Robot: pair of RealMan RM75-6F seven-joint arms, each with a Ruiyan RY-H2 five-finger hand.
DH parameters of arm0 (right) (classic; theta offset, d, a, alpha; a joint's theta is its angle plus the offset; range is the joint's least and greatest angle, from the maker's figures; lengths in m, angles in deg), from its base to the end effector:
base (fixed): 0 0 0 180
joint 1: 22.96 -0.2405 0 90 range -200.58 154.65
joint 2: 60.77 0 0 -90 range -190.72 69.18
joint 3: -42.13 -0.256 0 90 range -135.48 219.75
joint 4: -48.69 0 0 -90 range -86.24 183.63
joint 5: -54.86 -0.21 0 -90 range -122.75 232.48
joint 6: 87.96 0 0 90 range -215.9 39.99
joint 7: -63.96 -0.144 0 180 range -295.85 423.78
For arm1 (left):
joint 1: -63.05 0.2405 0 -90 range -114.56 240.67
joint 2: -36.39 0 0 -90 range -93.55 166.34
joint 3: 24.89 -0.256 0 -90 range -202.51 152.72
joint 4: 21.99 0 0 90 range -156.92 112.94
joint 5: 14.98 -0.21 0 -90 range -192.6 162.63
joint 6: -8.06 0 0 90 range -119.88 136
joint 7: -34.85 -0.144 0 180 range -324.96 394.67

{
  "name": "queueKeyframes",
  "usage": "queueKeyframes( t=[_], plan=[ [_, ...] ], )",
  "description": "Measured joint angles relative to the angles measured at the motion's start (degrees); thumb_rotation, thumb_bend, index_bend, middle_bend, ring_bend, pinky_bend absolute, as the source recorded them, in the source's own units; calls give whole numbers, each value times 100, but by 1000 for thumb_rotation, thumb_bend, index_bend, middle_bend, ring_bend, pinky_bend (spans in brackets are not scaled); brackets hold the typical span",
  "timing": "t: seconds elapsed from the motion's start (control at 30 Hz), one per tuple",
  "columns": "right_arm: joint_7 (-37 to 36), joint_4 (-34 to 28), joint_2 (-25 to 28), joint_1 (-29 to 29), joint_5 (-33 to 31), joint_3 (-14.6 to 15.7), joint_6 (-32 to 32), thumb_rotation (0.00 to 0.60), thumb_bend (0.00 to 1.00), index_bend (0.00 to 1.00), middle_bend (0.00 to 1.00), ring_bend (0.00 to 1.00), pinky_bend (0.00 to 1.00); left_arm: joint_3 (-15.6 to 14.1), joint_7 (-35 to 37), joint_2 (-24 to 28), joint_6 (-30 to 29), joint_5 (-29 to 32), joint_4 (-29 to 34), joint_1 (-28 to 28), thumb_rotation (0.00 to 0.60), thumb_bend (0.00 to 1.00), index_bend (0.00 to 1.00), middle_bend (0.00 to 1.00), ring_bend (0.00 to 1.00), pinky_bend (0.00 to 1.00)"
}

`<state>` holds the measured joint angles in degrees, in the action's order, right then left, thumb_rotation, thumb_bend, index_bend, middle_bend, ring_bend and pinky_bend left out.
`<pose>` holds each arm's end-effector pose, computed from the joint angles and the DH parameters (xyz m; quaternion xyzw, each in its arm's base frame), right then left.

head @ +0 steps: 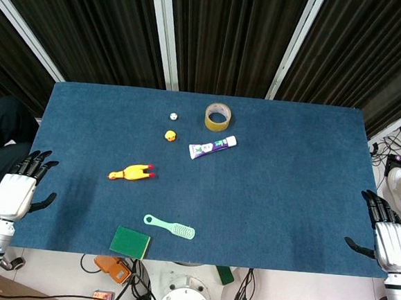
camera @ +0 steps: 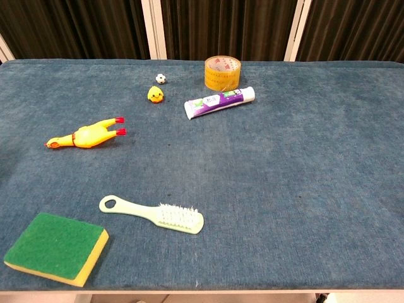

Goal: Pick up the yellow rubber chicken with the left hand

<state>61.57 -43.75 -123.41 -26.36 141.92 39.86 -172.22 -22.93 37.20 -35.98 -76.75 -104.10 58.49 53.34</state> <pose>-0.3163 -0.1709 0.1629 0.5953 -0.4033 0.3834 0.5796 -0.3158 0.2070 0.1254 -0.6308 -0.3501 -0.4088 0.5589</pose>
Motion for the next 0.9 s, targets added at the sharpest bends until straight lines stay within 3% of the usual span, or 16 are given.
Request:
queueKeyframes(
  t=[0.5,0.9],
  plan=[
    [-16,-14,6,0,-7,1,8,600,213,114,128,166,292,-13,-34,-28,65,41,37,-3,600,217,194,75,51,225],
    [-56,-26,14,13,-9,14,11,600,212,114,128,166,292,-30,-248,-271,614,85,751,-262,600,217,157,75,51,225]
  ],
)
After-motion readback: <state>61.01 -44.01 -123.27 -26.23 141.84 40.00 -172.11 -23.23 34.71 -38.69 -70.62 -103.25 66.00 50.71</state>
